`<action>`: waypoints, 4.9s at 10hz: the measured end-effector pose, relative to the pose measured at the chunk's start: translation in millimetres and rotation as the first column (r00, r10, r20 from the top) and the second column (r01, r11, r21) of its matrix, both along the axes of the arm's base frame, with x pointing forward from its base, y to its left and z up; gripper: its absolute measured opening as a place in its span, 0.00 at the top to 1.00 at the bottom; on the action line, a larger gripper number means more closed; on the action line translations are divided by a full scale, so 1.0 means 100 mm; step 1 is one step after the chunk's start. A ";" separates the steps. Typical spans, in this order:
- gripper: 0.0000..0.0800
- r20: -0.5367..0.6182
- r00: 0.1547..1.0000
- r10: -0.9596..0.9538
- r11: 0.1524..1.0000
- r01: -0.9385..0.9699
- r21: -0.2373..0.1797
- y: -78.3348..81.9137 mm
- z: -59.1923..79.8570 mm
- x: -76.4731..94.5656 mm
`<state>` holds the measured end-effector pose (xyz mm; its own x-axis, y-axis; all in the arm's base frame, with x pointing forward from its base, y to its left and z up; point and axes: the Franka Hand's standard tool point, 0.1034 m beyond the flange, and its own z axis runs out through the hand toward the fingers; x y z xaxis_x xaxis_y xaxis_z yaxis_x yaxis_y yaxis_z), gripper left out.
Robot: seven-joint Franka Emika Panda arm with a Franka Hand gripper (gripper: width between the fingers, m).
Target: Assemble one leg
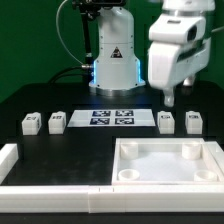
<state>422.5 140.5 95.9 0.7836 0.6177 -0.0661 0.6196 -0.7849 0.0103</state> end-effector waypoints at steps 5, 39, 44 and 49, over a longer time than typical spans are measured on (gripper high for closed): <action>0.19 -0.009 0.917 -0.400 0.916 0.399 -0.027 0.17 -0.10 -0.04; 0.64 -0.454 0.581 -0.676 0.719 0.656 -0.230 -0.01 0.52 0.54; 0.64 0.028 0.801 -0.597 0.797 0.589 0.135 -0.37 0.76 1.38; 0.64 0.367 0.696 -0.617 0.777 0.463 0.428 -0.33 0.71 1.45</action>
Offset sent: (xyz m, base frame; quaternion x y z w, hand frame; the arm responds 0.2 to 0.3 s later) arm 0.0000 0.0000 0.0000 0.0000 0.0000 0.2667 0.9638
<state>567.3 107.1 166.8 0.8676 0.0048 0.4973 0.0627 -0.9930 -0.0998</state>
